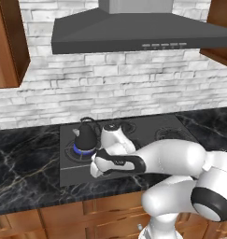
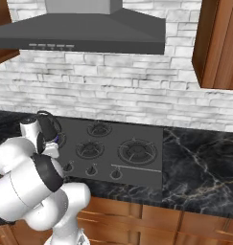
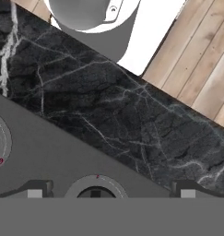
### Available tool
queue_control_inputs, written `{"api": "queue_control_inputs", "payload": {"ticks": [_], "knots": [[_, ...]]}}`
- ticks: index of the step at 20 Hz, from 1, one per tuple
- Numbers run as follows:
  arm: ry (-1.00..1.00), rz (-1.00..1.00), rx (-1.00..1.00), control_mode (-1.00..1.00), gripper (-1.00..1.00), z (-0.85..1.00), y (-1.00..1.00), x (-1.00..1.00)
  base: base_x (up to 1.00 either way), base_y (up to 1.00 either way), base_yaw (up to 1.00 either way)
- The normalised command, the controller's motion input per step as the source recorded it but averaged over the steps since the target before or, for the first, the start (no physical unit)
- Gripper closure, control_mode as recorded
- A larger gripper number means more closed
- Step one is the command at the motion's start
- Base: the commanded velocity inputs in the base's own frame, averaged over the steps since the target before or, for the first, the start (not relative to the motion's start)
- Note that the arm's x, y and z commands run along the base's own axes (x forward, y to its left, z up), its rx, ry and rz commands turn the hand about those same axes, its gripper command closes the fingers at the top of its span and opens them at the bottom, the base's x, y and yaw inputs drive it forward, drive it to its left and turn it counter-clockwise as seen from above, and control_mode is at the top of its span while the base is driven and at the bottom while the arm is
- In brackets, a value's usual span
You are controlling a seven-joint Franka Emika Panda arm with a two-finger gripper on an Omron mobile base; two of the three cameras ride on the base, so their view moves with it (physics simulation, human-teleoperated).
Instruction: The kettle is done boiling. Turn off the stove, then wait for 300 timesteps before moving the kettle to the dining table.
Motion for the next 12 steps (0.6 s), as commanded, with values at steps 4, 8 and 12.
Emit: {"api": "queue_control_inputs", "payload": {"ticks": [4,8,12], "knots": [[0.0,0.0,0.0,-1.0,-1.0,-0.16,0.1,0.14,0.0,0.0,0.0],[0.0,0.0,0.0,-1.0,-1.0,-0.12,0.18,0.12,0.0,0.0,0.0],[0.0,0.0,0.0,-1.0,-1.0,-0.09,0.09,0.11,0.0,0.0,0.0]]}}
